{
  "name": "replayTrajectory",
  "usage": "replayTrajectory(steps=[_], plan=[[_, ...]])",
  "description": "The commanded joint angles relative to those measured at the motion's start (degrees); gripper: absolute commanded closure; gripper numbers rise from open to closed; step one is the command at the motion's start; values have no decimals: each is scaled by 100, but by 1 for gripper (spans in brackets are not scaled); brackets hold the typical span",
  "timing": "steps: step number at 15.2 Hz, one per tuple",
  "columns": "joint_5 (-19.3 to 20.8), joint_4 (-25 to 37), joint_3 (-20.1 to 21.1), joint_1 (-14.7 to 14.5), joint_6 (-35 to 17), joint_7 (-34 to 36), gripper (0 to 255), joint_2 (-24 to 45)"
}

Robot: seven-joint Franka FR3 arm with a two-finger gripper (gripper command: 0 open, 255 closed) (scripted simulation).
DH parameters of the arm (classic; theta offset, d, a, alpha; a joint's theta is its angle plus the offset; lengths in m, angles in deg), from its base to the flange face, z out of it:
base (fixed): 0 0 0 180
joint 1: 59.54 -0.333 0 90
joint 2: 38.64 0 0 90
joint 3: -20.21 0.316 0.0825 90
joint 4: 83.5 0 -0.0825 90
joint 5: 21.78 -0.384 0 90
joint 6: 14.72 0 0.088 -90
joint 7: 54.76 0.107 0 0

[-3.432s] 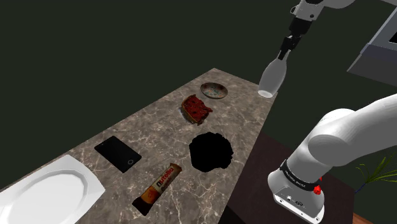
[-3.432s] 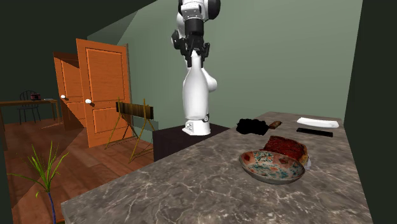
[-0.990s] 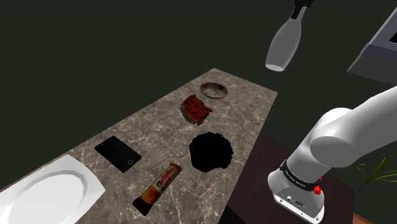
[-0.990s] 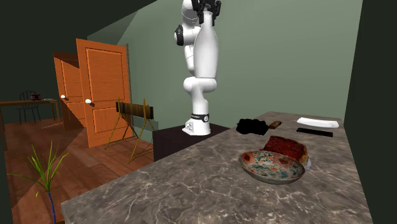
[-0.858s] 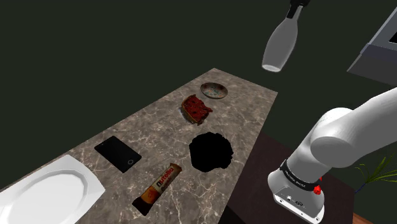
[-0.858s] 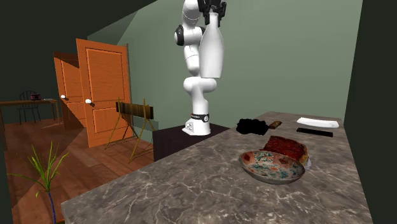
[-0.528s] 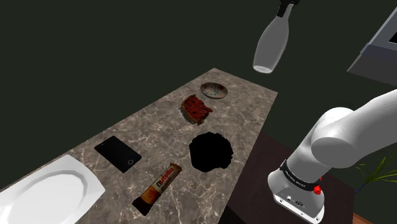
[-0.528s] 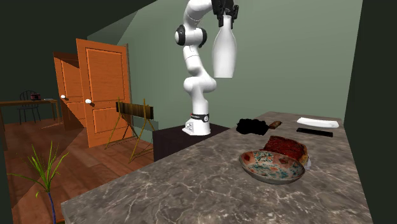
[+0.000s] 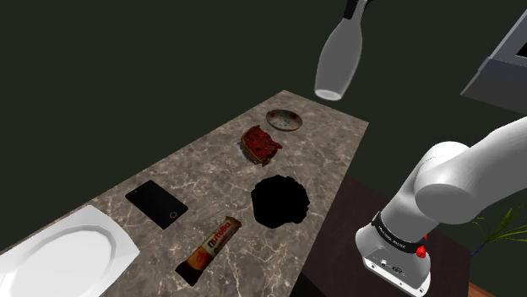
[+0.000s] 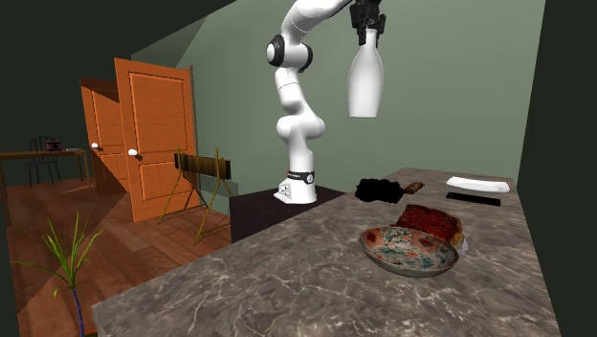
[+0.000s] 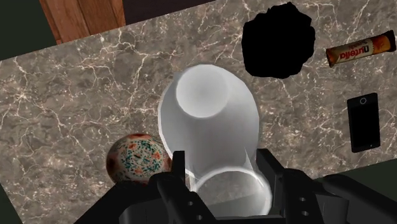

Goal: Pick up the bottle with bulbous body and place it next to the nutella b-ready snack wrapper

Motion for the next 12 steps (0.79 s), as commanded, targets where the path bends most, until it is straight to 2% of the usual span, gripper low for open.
replayTrajectory(steps=[1, 12], plan=[[-92, 5, 228, -74, -20, 316, 255, 37], [-434, 739, 1346, -482, -77, 1870, 255, 853]])
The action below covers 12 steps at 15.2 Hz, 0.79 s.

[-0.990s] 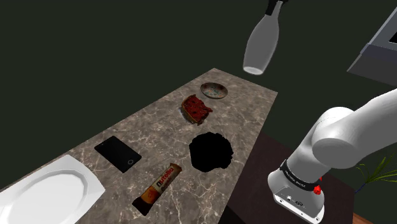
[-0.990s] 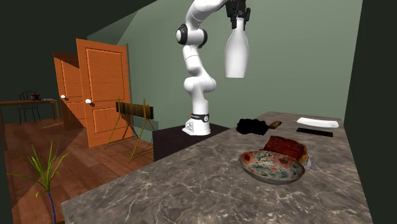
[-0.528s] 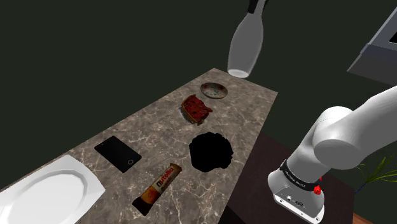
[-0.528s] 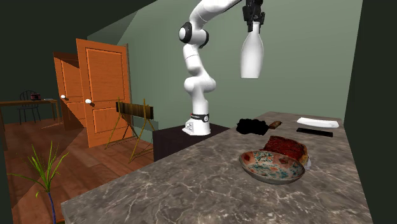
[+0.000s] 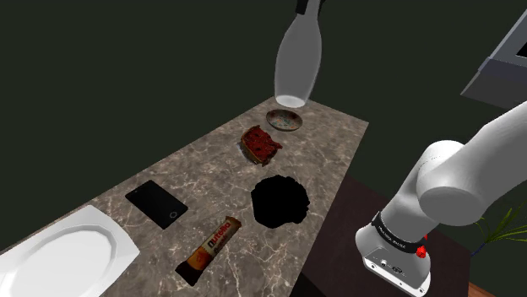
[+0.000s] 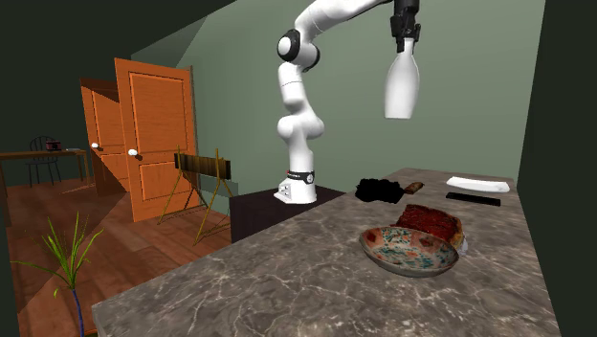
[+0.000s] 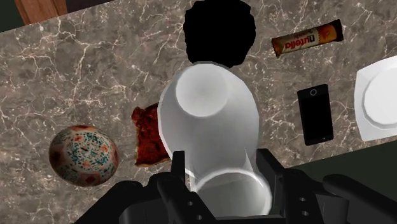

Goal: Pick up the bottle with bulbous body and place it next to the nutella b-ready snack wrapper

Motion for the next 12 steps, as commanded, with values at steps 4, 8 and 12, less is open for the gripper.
replayTrajectory(steps=[4, 8, 12], plan=[[-33, 610, 505, -213, 36, 736, 255, 576], [56, 1280, 890, -420, 112, 1314, 255, 1186], [121, 1406, 1066, -552, -11, 1610, 255, 1448]])
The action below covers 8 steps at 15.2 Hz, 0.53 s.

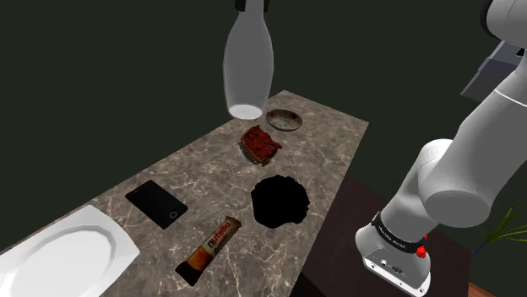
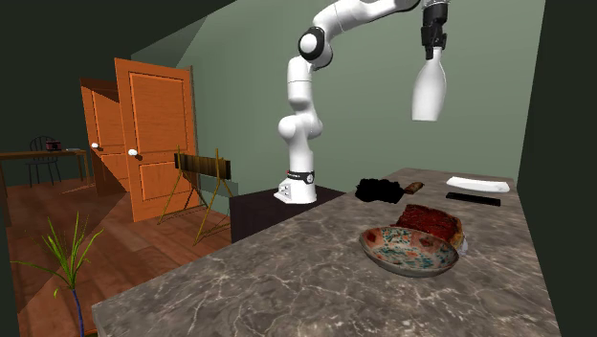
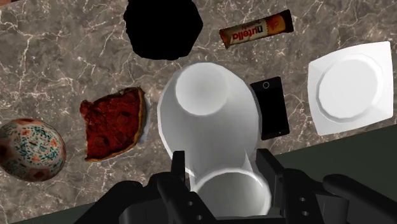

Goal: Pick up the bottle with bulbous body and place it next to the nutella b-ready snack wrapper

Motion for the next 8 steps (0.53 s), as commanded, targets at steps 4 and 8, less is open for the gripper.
replayTrajectory(steps=[4, 8], plan=[[-63, -669, -17, 6, -452, -1, 255, -233], [-107, -1196, -39, 14, -809, -27, 255, -409]])
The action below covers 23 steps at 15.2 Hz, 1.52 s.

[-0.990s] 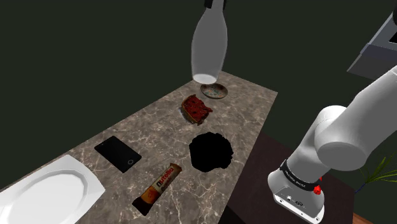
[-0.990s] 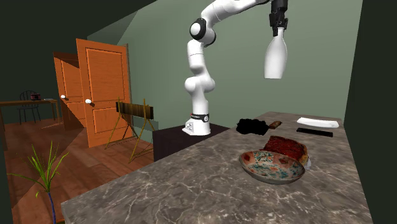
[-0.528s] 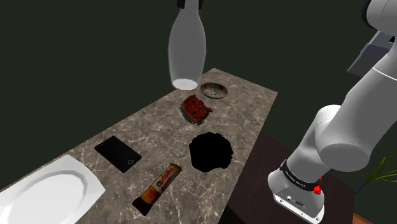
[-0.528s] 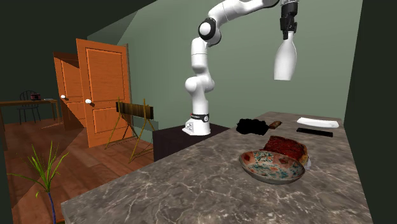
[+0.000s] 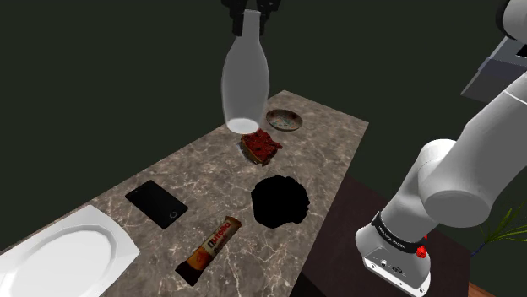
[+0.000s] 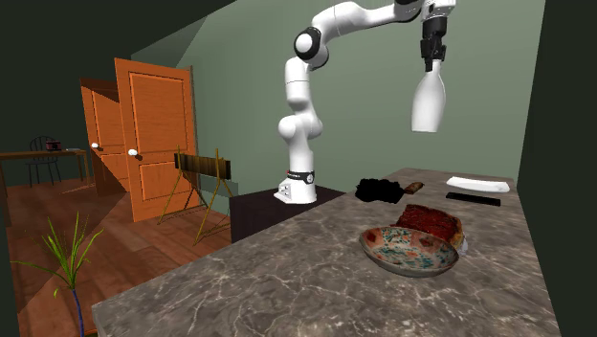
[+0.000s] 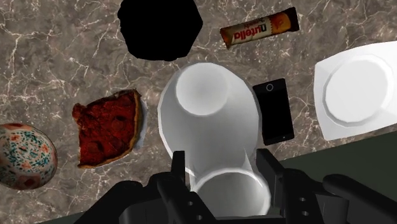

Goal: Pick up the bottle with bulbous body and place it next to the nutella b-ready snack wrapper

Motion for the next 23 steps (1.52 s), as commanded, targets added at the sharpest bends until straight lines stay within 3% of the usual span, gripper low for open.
replayTrajectory(steps=[1, 23], plan=[[-21, -265, -8, 1, -188, -9, 255, -86], [-130, -2461, -30, -17, -1953, -56, 255, -529]])
